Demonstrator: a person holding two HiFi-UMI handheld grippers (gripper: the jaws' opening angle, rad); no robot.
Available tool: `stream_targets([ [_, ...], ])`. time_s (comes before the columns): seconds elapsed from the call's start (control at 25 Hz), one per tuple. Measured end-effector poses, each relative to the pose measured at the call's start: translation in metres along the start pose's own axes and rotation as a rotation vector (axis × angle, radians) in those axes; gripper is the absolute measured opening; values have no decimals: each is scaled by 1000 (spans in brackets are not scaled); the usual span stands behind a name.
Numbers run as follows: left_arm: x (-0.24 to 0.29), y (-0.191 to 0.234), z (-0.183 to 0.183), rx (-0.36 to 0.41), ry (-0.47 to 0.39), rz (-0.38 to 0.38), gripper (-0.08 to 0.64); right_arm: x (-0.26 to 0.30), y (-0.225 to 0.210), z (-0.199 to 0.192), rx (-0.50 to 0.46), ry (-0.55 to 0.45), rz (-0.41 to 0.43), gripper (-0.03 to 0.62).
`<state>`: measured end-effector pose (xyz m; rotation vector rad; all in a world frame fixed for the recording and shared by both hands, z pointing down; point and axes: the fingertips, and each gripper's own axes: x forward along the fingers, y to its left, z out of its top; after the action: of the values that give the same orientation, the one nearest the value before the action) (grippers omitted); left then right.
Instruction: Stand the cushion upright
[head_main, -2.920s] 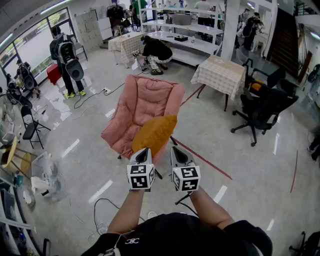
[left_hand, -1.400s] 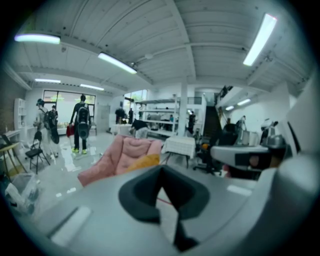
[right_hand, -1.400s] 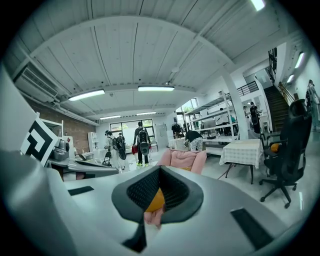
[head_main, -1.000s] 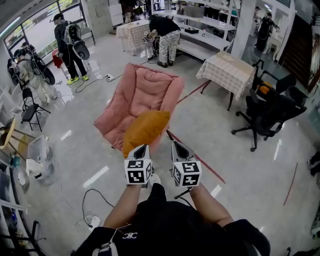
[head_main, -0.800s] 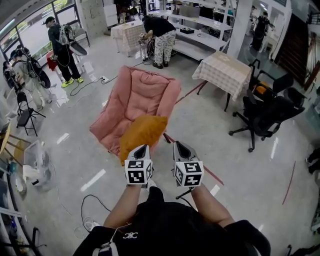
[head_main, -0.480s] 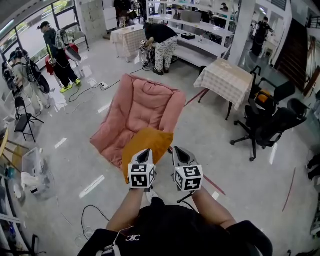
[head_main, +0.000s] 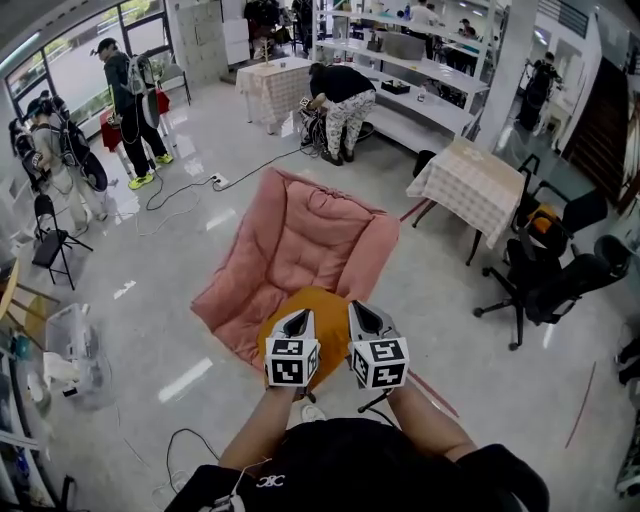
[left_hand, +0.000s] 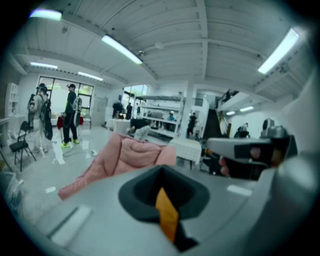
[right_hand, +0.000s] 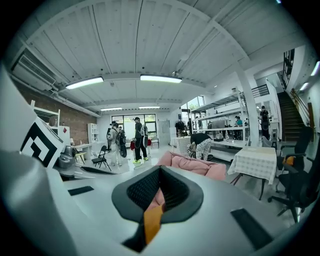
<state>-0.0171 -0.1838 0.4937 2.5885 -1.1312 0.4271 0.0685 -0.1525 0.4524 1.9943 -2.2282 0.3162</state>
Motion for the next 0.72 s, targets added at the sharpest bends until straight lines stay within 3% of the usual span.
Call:
stream_targets([
  [0.36,37,29,2,-3,16,-40,-3,57,1,-1,-3,21,2,-3],
  [0.72,50,44,-21,-26,76,-18,-2,83,-10,-16,12,75,38,-3],
])
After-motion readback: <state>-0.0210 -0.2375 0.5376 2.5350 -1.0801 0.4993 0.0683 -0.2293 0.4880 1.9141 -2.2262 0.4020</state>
